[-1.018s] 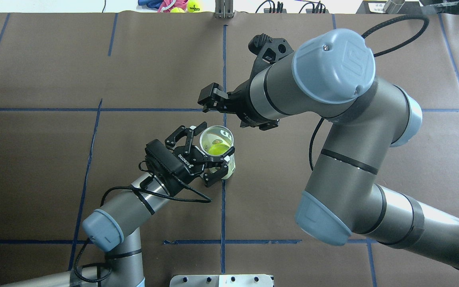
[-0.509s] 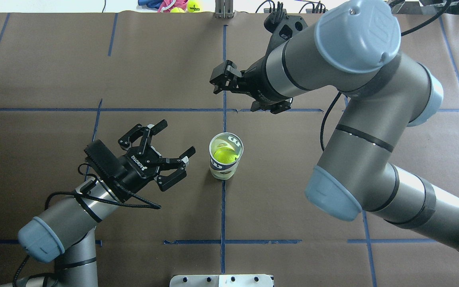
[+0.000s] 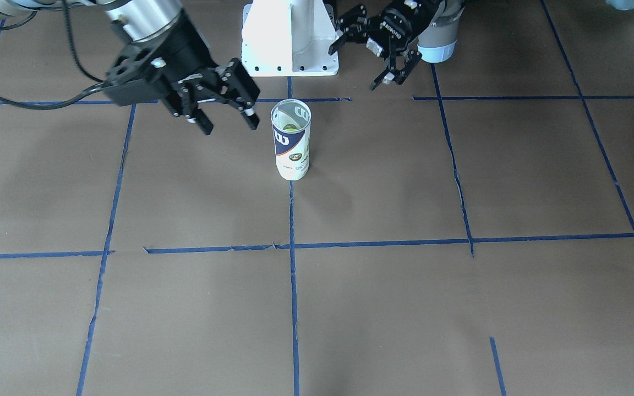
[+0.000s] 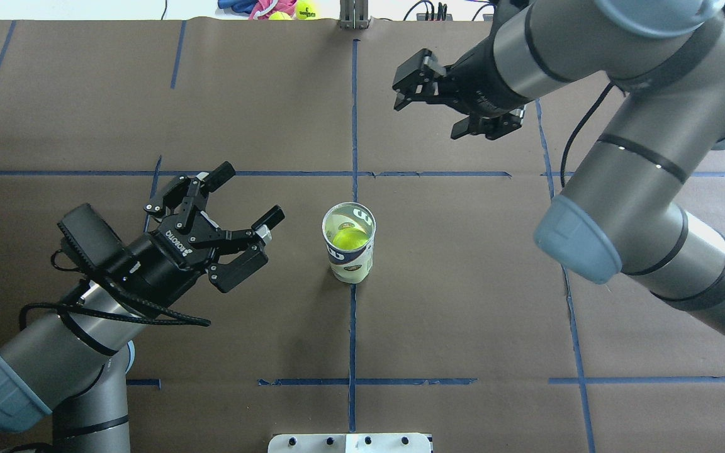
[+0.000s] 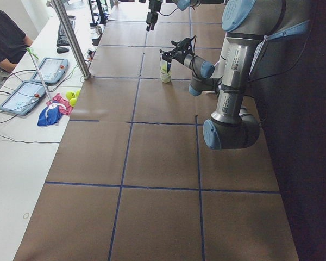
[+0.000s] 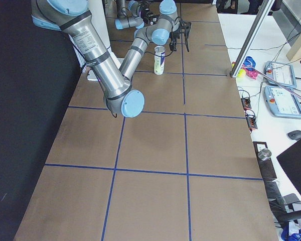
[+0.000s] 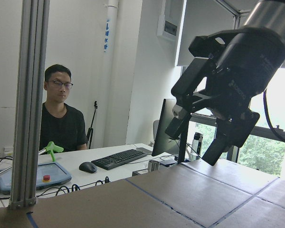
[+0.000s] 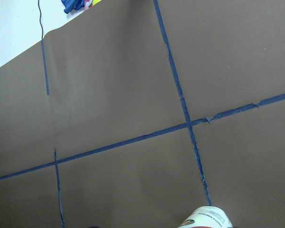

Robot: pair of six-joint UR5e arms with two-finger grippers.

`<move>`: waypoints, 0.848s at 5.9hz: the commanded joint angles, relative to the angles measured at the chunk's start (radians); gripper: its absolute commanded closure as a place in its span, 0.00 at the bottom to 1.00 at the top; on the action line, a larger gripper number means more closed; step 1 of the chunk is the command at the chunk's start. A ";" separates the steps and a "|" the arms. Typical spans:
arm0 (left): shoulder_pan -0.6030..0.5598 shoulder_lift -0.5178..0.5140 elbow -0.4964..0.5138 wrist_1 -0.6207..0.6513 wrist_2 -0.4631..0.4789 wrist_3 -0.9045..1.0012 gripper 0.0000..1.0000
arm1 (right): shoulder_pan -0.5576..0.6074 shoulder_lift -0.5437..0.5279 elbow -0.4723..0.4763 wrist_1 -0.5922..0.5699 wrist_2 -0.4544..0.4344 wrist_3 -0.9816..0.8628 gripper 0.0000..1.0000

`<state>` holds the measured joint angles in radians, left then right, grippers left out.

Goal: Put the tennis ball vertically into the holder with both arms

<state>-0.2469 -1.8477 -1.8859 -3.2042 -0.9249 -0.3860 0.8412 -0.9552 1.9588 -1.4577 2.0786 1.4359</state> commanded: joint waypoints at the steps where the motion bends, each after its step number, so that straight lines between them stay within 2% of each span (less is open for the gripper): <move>1: -0.009 0.050 -0.009 0.009 0.101 -0.011 0.00 | 0.106 -0.086 -0.001 0.000 0.035 -0.154 0.04; 2: -0.024 0.080 0.013 0.050 0.101 -0.052 0.00 | 0.127 -0.126 -0.003 -0.001 0.032 -0.254 0.03; 3: -0.057 0.070 0.007 0.210 0.097 -0.056 0.00 | 0.150 -0.140 -0.011 -0.004 0.031 -0.303 0.02; 5: -0.132 0.077 0.025 0.318 0.086 -0.089 0.00 | 0.176 -0.151 -0.076 0.006 0.028 -0.386 0.02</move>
<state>-0.3431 -1.7730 -1.8705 -2.9379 -0.8322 -0.4580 1.0031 -1.1017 1.9128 -1.4546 2.1076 1.0999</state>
